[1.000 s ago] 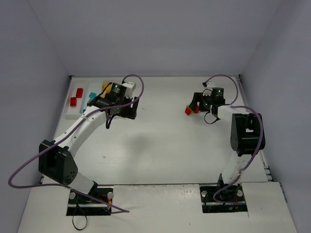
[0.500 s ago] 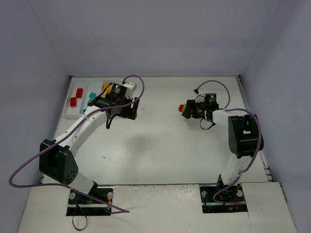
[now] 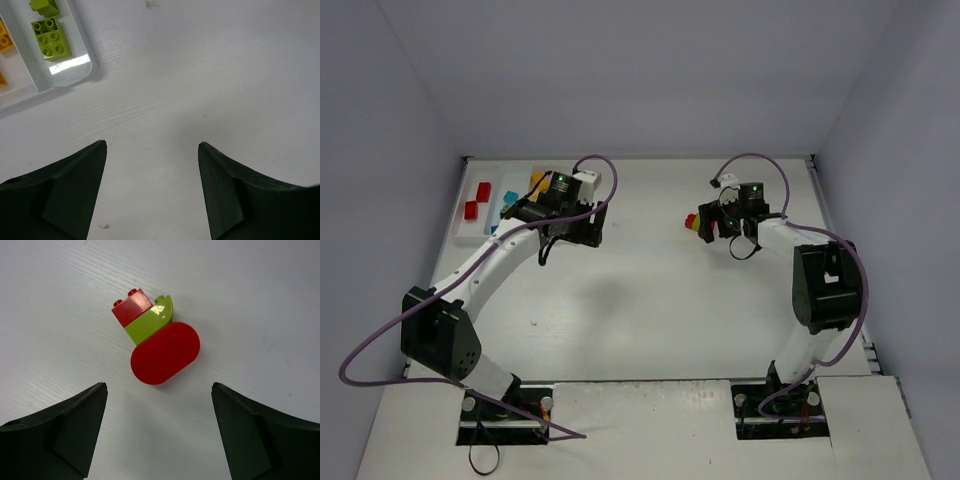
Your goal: Sort the legos into containers by color
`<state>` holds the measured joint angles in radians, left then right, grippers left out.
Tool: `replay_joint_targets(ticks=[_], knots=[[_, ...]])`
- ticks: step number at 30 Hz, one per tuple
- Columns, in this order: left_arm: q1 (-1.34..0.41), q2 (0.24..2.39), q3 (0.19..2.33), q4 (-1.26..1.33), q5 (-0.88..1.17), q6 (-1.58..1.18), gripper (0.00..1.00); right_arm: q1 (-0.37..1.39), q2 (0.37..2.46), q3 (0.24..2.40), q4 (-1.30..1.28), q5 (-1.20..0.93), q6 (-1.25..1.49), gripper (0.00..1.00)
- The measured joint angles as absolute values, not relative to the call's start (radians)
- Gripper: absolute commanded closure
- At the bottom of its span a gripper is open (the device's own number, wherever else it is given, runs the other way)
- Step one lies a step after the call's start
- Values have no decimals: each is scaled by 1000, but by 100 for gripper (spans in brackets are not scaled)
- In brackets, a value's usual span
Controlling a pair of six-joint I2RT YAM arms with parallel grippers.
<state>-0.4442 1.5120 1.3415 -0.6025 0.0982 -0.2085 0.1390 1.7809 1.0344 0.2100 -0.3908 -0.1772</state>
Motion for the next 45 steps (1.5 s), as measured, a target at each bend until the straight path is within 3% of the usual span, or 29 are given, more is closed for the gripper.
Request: replay_joint_targets(ticks=[14, 22, 25, 29, 31, 34, 35, 36, 45], knots=[[-453, 1522, 1342, -604, 101, -208, 32, 139, 1981, 1352, -51, -486, -572, 1], [-453, 1523, 1342, -605, 101, -208, 32, 168, 2084, 1419, -122, -491, -642, 3], [-453, 1523, 1342, -605, 102, -208, 32, 179, 2086, 1423, -123, -486, -652, 9], [-453, 1523, 1342, -605, 105, -208, 32, 185, 2087, 1423, -123, -485, -653, 31], [-453, 1523, 1342, -605, 107, -208, 32, 186, 2087, 1422, -121, -482, -650, 37], [-453, 1523, 1342, -605, 109, -208, 32, 186, 2085, 1412, -110, -484, -638, 59], [-453, 1523, 1342, -605, 110, -208, 32, 186, 2082, 1405, -101, -485, -632, 75], [-453, 1523, 1342, -605, 112, -208, 32, 187, 2076, 1393, -89, -485, -627, 83], [-453, 1522, 1342, -599, 158, -209, 32, 239, 1891, 1115, 56, -469, -537, 97]])
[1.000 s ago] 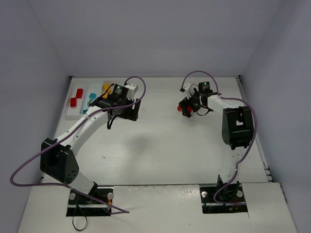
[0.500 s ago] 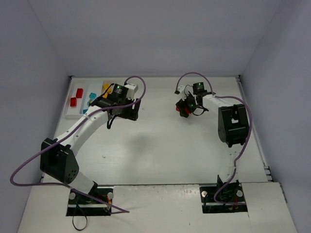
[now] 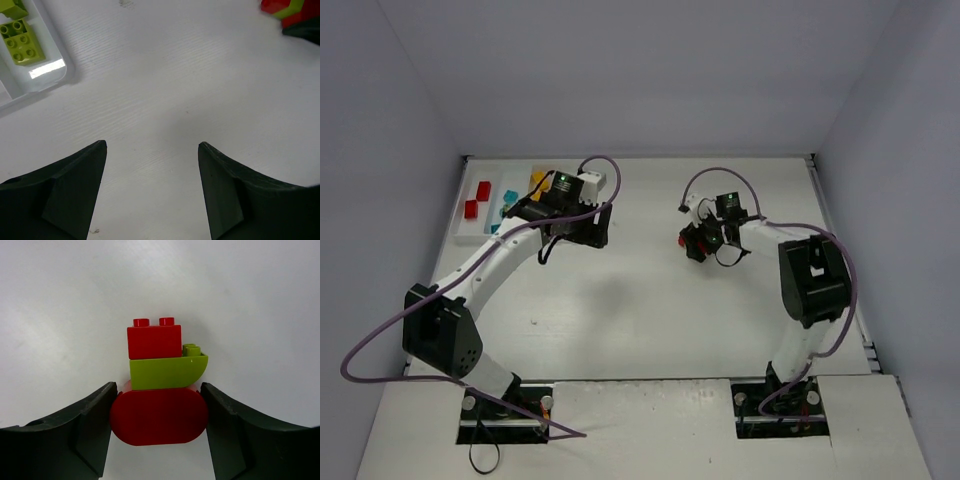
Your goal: Sort the legos into containers by color
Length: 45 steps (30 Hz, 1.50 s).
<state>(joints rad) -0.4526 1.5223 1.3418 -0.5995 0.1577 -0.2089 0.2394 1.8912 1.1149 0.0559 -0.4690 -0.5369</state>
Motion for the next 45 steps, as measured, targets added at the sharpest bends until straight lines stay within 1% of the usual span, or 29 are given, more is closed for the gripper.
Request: replay_joint_targets(ticks=[5, 10, 16, 24, 31, 35, 45], knots=[[-453, 1509, 1339, -568, 264, -219, 32, 328, 1629, 875, 150, -481, -450, 98], [-453, 1465, 1306, -500, 431, -252, 33, 417, 1401, 751, 283, -476, -394, 100], [-453, 1440, 1267, -381, 645, -322, 32, 485, 1232, 627, 405, -463, -363, 100], [-453, 1440, 1213, -266, 781, -392, 32, 514, 1157, 602, 441, -463, -363, 100], [-456, 1470, 1179, -115, 873, -498, 32, 542, 1150, 596, 468, -484, -363, 100], [-462, 1476, 1153, -68, 883, -530, 32, 552, 1150, 596, 469, -488, -363, 99], [-490, 1512, 1153, -62, 865, -535, 34, 565, 1150, 596, 469, -508, -363, 99]])
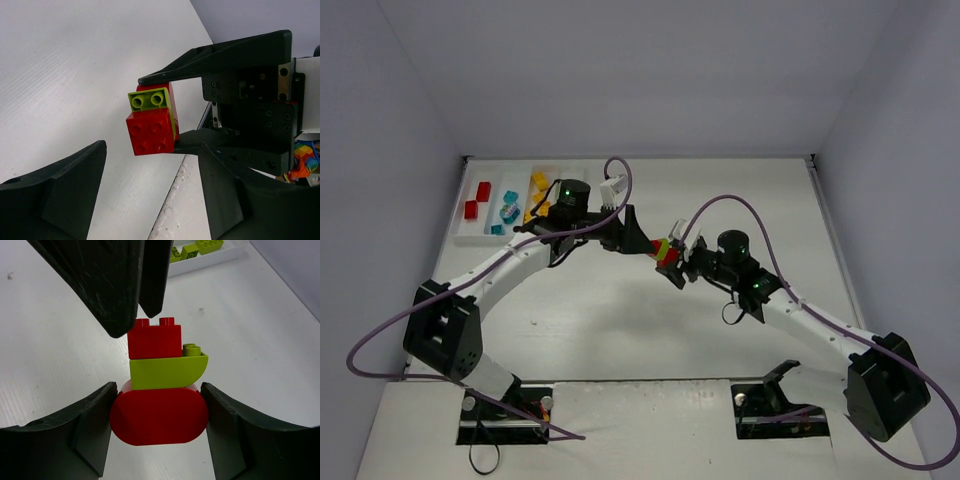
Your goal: Sort the legos into containers by color
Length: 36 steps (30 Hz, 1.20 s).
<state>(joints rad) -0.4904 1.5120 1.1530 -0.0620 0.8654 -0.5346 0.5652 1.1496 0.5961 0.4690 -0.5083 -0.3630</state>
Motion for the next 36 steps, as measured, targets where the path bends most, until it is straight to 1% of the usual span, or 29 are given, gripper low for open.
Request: replay_joint_targets(ticks=[7, 14, 15, 18, 19, 21, 22, 23, 24, 28, 31, 36], knots=[[-498, 1523, 1153, -57, 858, -539, 44, 577, 1150, 596, 469, -515, -363, 98], [-513, 1524, 1153, -49, 855, -540, 47, 593, 1156, 596, 479, -521, -363, 98], [-517, 1524, 1153, -49, 855, -539, 52, 596, 1159, 596, 480, -521, -363, 98], [-524, 1525, 1153, -50, 845, -536, 56, 597, 1161, 596, 482, -521, -363, 98], [-524, 1525, 1153, -50, 843, -536, 62, 597, 1161, 596, 483, -521, -363, 98], [-523, 1526, 1153, -54, 830, -533, 67, 597, 1161, 596, 483, -521, -363, 98], [-522, 1526, 1153, -55, 826, -533, 73, 597, 1161, 596, 484, -520, -363, 98], [-522, 1527, 1153, -56, 823, -534, 76, 597, 1161, 596, 483, -518, -364, 98], [-523, 1527, 1153, -56, 819, -537, 83, 597, 1161, 596, 483, -514, -367, 98], [-523, 1527, 1155, -69, 816, -535, 93, 598, 1162, 596, 482, -513, -367, 98], [-523, 1527, 1158, -80, 813, -532, 96, 598, 1165, 596, 482, -512, -367, 99], [-516, 1526, 1161, -100, 814, -527, 97, 599, 1169, 596, 484, -511, -367, 100]])
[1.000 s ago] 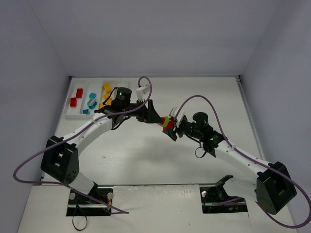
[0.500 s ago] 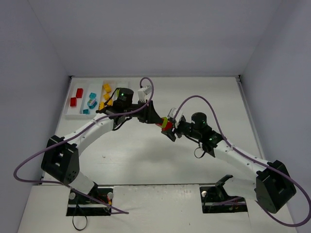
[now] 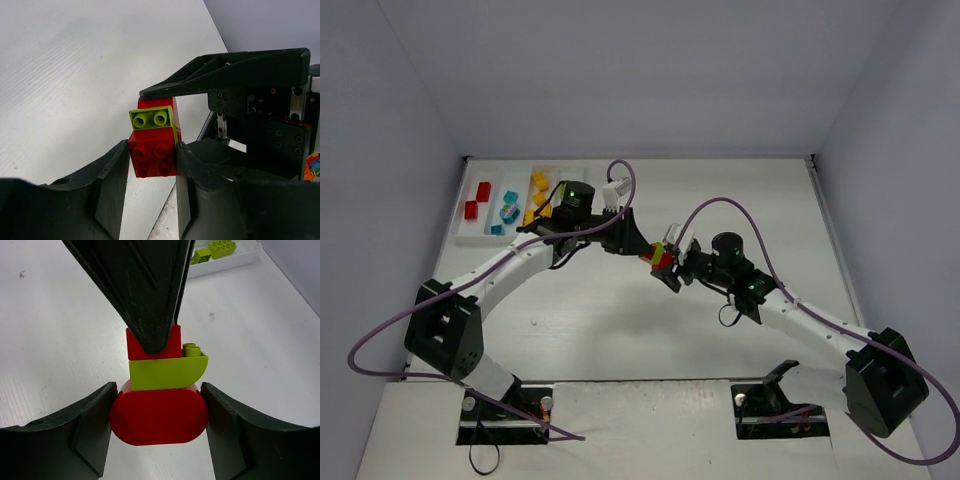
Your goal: Sort the legos into containers by color
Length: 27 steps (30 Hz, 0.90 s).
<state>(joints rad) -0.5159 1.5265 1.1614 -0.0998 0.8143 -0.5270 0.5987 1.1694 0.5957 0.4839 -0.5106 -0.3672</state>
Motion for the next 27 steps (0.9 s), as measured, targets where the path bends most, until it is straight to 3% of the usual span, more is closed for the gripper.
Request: replay_joint_targets(ticks=[27], knots=[[-488, 1517, 1169, -139, 843, -502, 97, 611, 1187, 596, 523, -514, -368, 100]])
